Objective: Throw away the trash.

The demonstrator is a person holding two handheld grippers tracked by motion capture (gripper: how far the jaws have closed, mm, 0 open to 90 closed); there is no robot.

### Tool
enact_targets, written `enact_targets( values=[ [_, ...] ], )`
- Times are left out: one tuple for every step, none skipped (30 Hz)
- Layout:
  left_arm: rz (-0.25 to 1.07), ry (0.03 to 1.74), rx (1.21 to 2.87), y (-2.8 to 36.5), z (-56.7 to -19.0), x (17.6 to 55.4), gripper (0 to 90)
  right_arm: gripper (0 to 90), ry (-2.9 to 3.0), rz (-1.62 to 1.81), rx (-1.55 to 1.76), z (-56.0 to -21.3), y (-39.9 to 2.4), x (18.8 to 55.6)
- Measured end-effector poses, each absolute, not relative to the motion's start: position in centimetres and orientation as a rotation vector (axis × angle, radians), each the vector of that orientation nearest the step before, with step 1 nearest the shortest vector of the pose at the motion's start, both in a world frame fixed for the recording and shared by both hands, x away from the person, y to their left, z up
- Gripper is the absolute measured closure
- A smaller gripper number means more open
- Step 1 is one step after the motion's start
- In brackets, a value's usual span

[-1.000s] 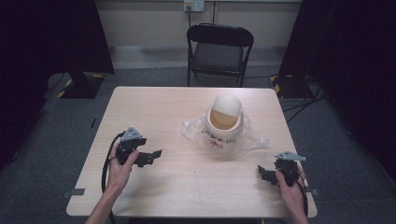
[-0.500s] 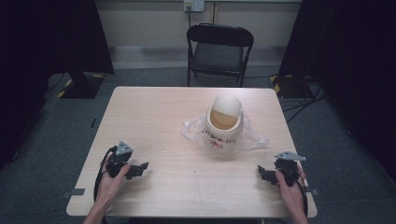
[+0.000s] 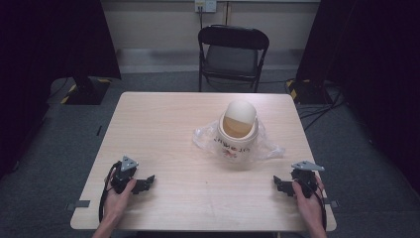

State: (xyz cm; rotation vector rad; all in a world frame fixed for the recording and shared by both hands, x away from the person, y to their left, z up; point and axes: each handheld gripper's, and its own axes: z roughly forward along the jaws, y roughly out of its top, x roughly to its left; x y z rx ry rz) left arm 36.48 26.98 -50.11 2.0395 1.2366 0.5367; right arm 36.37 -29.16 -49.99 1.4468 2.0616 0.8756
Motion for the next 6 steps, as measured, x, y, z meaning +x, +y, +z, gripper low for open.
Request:
enact_targets(
  values=[
    [0.539,1.237,2.032,26.93,-50.18,36.56,12.6,8.5,2.061,0.875,1.447,-49.99,-29.16,36.38],
    [0.535,1.24,2.028,26.9,-50.21,36.64,11.6,8.5,2.061,0.875,1.448,-49.98,-29.16,36.37],
    [0.535,1.237,2.036,26.92,-50.19,36.72,10.7,8.5,2.061,0.874,1.448,-49.99,-29.16,36.37],
    [0.534,1.236,2.037,26.91,-50.21,36.78,9.9,8.5,2.061,0.876,1.447,-49.99,-29.16,36.37],
    [0.532,1.238,2.034,26.88,-50.21,36.8,9.3,8.5,2.062,0.875,1.446,-49.99,-29.16,36.38],
    [0.532,1.238,2.034,26.88,-50.21,36.8,9.1,8.5,2.062,0.876,1.446,-49.99,-29.16,36.38]
  ],
)
